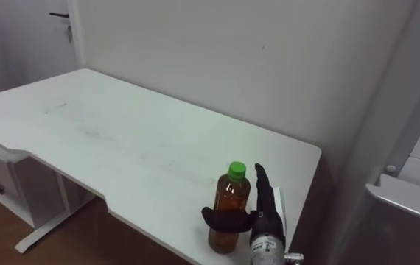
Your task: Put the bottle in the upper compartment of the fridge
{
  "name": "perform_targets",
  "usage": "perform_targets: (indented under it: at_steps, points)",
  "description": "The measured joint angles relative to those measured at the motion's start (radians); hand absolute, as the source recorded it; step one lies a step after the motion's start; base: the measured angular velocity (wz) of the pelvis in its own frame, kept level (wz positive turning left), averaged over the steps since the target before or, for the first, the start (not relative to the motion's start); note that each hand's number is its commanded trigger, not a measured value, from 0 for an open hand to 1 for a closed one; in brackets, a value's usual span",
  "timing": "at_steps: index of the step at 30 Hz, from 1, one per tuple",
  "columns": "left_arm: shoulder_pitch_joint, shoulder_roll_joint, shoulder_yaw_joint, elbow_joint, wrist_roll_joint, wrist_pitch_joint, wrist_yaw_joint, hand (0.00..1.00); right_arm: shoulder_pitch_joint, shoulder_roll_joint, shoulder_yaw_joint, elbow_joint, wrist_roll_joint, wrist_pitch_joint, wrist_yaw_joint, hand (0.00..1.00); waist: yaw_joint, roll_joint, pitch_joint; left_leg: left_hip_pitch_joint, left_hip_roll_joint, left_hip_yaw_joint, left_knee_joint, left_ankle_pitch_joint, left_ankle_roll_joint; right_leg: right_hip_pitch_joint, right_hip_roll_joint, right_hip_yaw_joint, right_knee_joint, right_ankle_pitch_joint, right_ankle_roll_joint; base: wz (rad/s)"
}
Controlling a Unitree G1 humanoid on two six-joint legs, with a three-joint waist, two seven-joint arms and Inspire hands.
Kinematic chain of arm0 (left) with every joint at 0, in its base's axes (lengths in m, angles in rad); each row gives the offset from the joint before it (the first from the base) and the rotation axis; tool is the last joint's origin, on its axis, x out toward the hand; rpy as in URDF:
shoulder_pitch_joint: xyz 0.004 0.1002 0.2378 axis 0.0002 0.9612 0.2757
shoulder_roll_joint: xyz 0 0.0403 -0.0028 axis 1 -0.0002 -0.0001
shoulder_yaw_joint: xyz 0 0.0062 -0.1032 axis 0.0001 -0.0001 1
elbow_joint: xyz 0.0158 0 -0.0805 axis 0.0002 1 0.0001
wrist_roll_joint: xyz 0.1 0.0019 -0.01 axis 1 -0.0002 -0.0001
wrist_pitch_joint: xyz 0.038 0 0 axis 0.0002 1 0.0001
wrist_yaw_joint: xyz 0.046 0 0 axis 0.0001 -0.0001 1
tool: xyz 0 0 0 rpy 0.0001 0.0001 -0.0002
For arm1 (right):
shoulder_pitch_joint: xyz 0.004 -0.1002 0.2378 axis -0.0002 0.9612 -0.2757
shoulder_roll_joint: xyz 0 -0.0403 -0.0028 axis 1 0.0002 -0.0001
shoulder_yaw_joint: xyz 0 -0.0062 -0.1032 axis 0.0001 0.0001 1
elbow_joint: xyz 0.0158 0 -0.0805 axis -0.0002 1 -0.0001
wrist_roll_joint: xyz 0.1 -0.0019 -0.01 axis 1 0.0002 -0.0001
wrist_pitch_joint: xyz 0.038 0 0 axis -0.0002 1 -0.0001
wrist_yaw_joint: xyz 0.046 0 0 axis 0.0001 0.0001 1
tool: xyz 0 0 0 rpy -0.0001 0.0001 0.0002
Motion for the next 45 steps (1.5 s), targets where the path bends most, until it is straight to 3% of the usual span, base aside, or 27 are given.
perform_targets:
  at_steps: [14,18,23,35,42,45]
  points:
    - [-0.001,0.001,0.0,-0.012,0.001,-0.006,0.0,0.0,0.0,-0.001,-0.011,0.017,0.08,0.0,-0.018,0.0,0.001,0.009,0.0048,-0.019,-0.001,-0.011,0.011,-0.001,0.001,-0.011,-0.003,-0.016,0.004,0.0,0.0,0.01]
    - [-0.002,-0.003,0.0,-0.012,0.0,-0.011,-0.002,0.0,0.0,0.002,-0.036,0.017,0.095,0.0,-0.017,0.0,0.005,0.018,0.0102,-0.024,-0.002,-0.014,0.017,0.0,0.001,-0.016,-0.007,-0.027,0.015,0.0,0.0,0.03]
    - [0.001,-0.003,-0.005,-0.012,-0.004,-0.011,-0.002,0.0,0.0,0.001,-0.04,0.035,0.096,-0.001,0.014,0.0,0.02,0.021,0.0088,-0.041,-0.003,-0.013,0.028,0.0,0.001,-0.029,-0.009,-0.037,0.016,0.0,0.0,0.0]
    - [-0.008,0.004,-0.012,-0.005,-0.15,-0.012,0.002,0.0,-0.029,0.002,-0.039,0.102,0.105,-0.005,0.004,0.0,0.05,0.017,0.0076,-0.066,-0.008,-0.016,0.031,0.003,0.005,-0.049,-0.015,-0.04,0.016,0.0,0.0,0.01]
    - [-0.006,0.005,-0.012,-0.003,-0.156,-0.015,0.021,0.0,-0.044,0.002,-0.039,0.143,0.102,-0.021,0.012,0.0,0.055,0.011,0.0135,-0.075,-0.011,-0.017,0.032,0.004,0.007,-0.059,-0.019,-0.042,0.019,-0.001,0.001,0.0]
    - [-0.007,0.005,-0.013,-0.005,-0.156,-0.015,0.019,0.0,-0.053,0.002,-0.039,0.143,0.1,-0.027,0.012,0.0,0.054,0.002,0.0121,-0.095,-0.011,-0.016,0.035,0.006,0.009,-0.08,-0.021,-0.042,0.024,-0.001,0.001,-0.01]
